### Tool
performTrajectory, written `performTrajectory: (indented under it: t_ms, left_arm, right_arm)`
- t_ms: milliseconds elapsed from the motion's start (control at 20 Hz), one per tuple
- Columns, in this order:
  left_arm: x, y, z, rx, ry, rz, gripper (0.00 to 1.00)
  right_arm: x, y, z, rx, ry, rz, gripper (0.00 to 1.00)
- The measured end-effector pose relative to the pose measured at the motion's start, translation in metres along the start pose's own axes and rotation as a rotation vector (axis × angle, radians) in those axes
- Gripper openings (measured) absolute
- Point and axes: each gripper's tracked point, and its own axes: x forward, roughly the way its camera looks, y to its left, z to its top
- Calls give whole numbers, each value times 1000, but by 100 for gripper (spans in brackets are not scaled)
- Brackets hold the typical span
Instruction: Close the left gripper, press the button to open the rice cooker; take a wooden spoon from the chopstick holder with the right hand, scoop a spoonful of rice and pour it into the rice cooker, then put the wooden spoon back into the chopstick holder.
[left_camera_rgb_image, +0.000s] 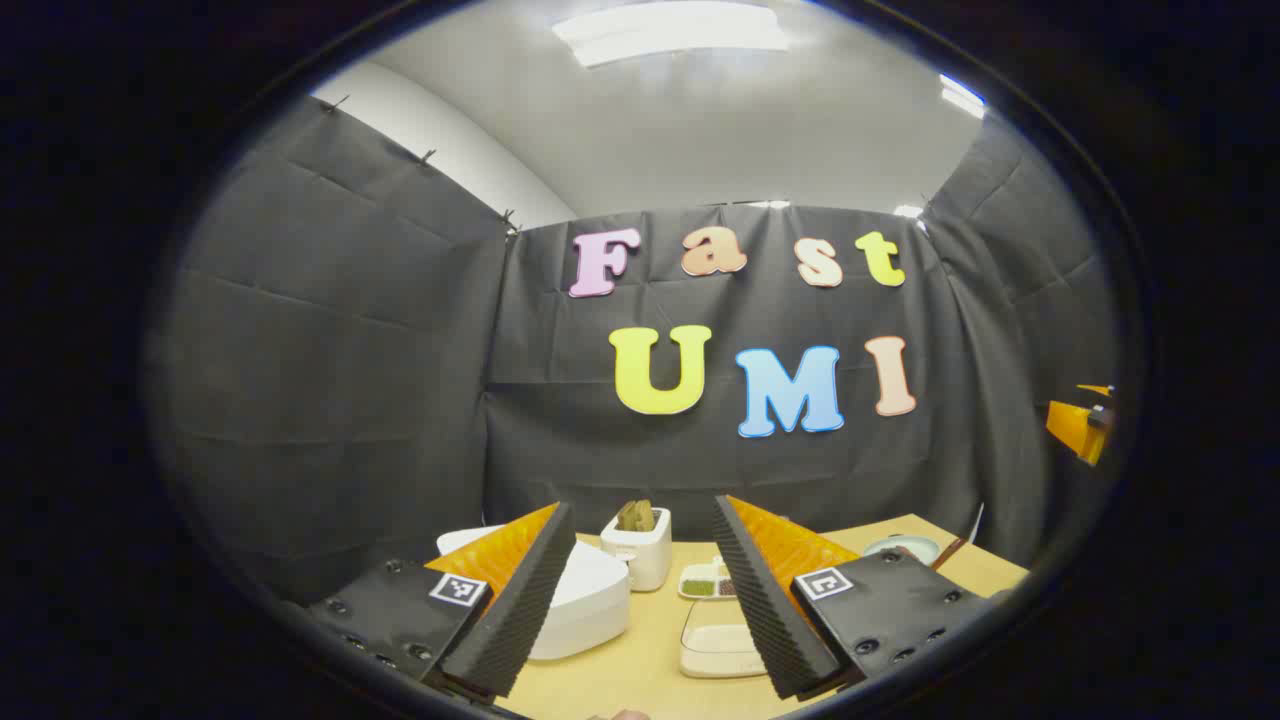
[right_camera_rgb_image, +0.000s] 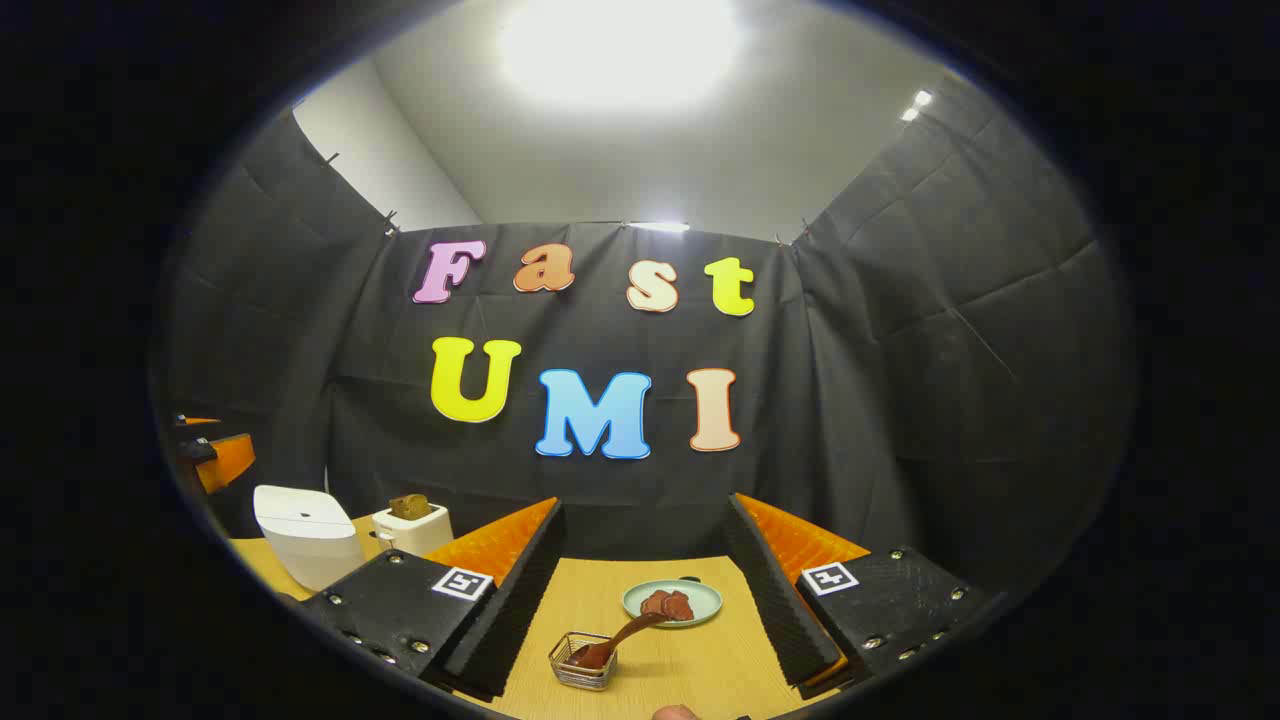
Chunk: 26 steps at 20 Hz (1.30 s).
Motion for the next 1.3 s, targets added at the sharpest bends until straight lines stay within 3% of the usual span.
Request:
performTrajectory:
  t_ms: [750,1050,1200,1300]
  left_arm:
    - [0,14,4,17,-20,7,96]
    - [2,14,12,22,-21,-30,96]
    - [5,12,6,10,3,-65,82]
    - [7,23,7,8,2,-48,62]
  right_arm:
    - [-6,-17,4,10,-15,-38,96]
    - [-8,-15,4,7,-18,-44,96]
    - [-7,-13,4,5,-16,-44,96]
    - [-6,-10,3,4,-14,-42,96]
